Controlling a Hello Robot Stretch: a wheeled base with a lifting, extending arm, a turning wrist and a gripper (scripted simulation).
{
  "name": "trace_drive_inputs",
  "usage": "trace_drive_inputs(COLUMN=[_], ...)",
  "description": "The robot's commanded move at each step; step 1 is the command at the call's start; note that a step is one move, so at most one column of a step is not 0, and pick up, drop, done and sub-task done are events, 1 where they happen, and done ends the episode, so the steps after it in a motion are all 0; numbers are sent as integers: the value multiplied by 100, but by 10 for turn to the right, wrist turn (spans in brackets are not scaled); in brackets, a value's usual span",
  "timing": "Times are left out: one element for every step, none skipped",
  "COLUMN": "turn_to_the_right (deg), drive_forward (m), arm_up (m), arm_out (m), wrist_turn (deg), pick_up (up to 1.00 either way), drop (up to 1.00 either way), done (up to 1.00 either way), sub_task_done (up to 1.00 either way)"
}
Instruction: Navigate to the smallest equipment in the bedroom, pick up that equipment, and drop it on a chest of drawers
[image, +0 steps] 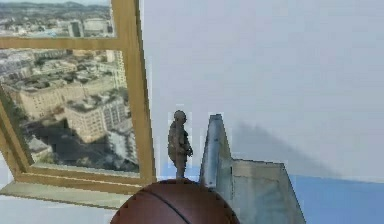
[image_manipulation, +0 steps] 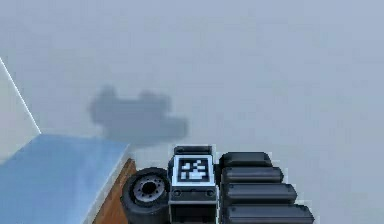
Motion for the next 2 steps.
trace_drive_inputs(turn_to_the_right=[-450,-450], drive_forward=[0,0], arm_up=[0,0], arm_out=[0,0], wrist_turn=[0,0], pick_up=[0,0], drop=[0,0], done=[0,0], sub_task_done=[0,0])
